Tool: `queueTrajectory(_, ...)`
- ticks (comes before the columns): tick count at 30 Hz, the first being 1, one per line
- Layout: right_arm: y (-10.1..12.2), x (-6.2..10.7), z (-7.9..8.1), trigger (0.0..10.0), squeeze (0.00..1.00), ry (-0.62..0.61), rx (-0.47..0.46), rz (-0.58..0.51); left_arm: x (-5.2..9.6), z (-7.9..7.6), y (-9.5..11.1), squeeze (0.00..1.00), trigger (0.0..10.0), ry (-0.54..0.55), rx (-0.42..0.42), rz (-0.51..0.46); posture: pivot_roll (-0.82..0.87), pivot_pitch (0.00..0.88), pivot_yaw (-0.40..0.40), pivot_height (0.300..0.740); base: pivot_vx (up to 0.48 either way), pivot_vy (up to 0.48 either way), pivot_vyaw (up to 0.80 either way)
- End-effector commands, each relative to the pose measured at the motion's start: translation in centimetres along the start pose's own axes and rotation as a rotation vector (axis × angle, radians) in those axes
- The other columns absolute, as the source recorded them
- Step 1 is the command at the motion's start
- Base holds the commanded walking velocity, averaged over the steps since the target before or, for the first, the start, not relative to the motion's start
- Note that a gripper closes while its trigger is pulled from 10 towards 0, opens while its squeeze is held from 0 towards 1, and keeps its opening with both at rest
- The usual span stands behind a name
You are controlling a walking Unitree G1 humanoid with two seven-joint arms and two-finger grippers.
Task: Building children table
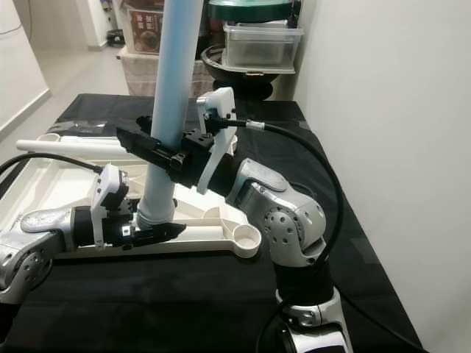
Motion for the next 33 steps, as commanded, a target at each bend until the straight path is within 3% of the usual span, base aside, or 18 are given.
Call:
queueTrajectory(1, -0.8, -0.3, 1.0, 0.0, 0.0, 0.05, -0.045, 0.021, -0.4, -0.1, 0.4, 0.0, 10.0, -0.019, -0.061, 0.0, -0.02, 0.0, -0.035, 0.74, 0.0, 0.0, 0.0)
queueTrajectory(3, -0.7, -0.3, 1.0, 0.0, 0.0, 0.048, -0.045, 0.023, -0.3, -0.1, 0.4, 0.0, 10.0, -0.017, -0.08, 0.004, -0.02, 0.0, -0.035, 0.74, 0.0, 0.0, 0.0)
queueTrajectory(4, -0.7, -0.2, 0.9, 0.0, 0.0, 0.044, -0.042, 0.025, -0.2, 0.1, 0.7, 1.0, 10.0, -0.009, -0.102, -0.017, -0.02, 0.0, -0.036, 0.74, 0.0, 0.0, 0.0)
queueTrajectory(8, -0.6, -0.1, 0.7, 0.0, 0.0, 0.036, -0.036, 0.024, 0.0, 0.5, 0.9, 1.0, 10.0, 0.004, -0.116, -0.029, -0.01, 0.0, -0.038, 0.74, 0.0, 0.0, 0.0)
queueTrajectory(9, -0.3, 0.0, 0.3, 0.0, 0.0, 0.02, -0.018, 0.02, 0.3, 1.3, 1.1, 1.0, 10.0, 0.051, -0.125, -0.032, -0.01, 0.0, -0.038, 0.74, 0.0, 0.0, 0.0)
queueTrajectory(11, 0.7, 0.4, -1.7, 0.0, 0.0, -0.071, 0.06, -0.007, 1.4, 2.9, 1.4, 1.0, 10.0, 0.152, -0.135, -0.022, -0.01, 0.0, -0.037, 0.74, 0.0, 0.0, 0.0)
queueTrajectory(14, 1.1, 0.6, -2.6, 0.0, 0.0, -0.118, 0.071, -0.025, 1.7, 3.2, 1.5, 1.0, 10.0, 0.173, -0.132, -0.025, -0.01, 0.0, -0.038, 0.74, 0.0, 0.0, 0.0)
queueTrajectory(15, 1.9, 1.1, -4.2, 0.0, 0.0, -0.192, 0.074, -0.06, 2.2, 3.5, 1.5, 1.0, 10.0, 0.209, -0.133, -0.022, -0.01, 0.0, -0.04, 0.74, 0.0, 0.0, 0.0)
queueTrajectory(16, 2.7, 2.0, -6.0, 0.0, 0.0, -0.286, 0.097, -0.091, 2.9, 3.6, 1.4, 0.4, 10.0, 0.242, -0.122, -0.02, 0.0, 0.0, -0.04, 0.74, 0.0, 0.0, 0.0)
queueTrajectory(17, 2.7, 2.0, -6.0, 0.0, 0.0, -0.286, 0.097, -0.091, 2.9, 3.6, 1.4, 0.4, 10.0, 0.242, -0.122, -0.02, 0.0, 0.0, -0.04, 0.74, 0.0, 0.0, 0.0)
queueTrajectory(18, 3.2, 2.7, -7.0, 0.0, 0.0, -0.347, 0.112, -0.11, 3.4, 3.6, 1.3, 0.4, 10.0, 0.261, -0.115, -0.019, 0.0, 0.0, -0.04, 0.74, 0.0, 0.0, 0.0)
queueTrajectory(20, 3.2, 2.7, -7.0, 0.0, 0.0, -0.347, 0.112, -0.11, 3.4, 3.6, 1.3, 0.4, 10.0, 0.261, -0.115, -0.019, 0.0, 0.0, -0.04, 0.74, 0.0, 0.0, 0.0)
queueTrajectory(21, 3.5, 3.5, -8.1, 0.0, 0.0, -0.402, 0.134, -0.116, 4.0, 3.5, 1.2, 0.0, 10.0, 0.286, -0.111, -0.02, 0.0, 0.0, -0.04, 0.74, 0.0, 0.0, 0.0)
queueTrajectory(23, 3.8, 4.7, -9.5, 0.0, 0.0, -0.476, 0.183, -0.102, 4.6, 3.1, 1.1, 0.0, 10.0, 0.318, -0.092, -0.034, 0.01, 0.0, -0.047, 0.74, 0.0, 0.0, 0.0)
queueTrajectory(24, 4.2, 6.1, -10.9, 0.0, 0.0, -0.556, 0.239, -0.088, 5.2, 2.9, 0.7, 0.0, 10.0, 0.363, -0.081, -0.029, 0.01, 0.0, -0.048, 0.74, 0.0, 0.0, 0.0)
queueTrajectory(25, 4.2, 6.1, -10.9, 0.0, 0.0, -0.556, 0.239, -0.088, 5.2, 2.9, 0.7, 0.0, 10.0, 0.363, -0.081, -0.029, 0.01, 0.0, -0.048, 0.74, 0.0, 0.0, 0.0)
queueTrajectory(27, 5.1, 8.8, -13.4, 0.0, 0.0, -0.697, 0.315, -0.063, 6.4, 3.2, -0.7, 0.0, 10.0, 0.498, -0.051, -0.009, 0.03, 0.0, -0.053, 0.74, 0.0, 0.0, 0.0)
queueTrajectory(33, 5.1, 10.5, -14.2, 0.0, 0.0, -0.748, 0.374, -0.018, 7.3, 3.6, -2.9, 0.0, 10.0, 0.672, 0.003, 0.035, 0.03, 0.0, -0.053, 0.74, 0.0, 0.0, 0.0)
Point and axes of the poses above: a point about 5 cm out from each wrist's last joint towards the gripper, its own x axis pointing back from the gripper into the wrist, its own y axis along the axis of the wrist's last joint, z = x × y, the point moved 6 cm from there along -x, pointing out of the wrist towards the gripper, and after that the axes turned 10 degrees about -x, right-handed, at the moved point
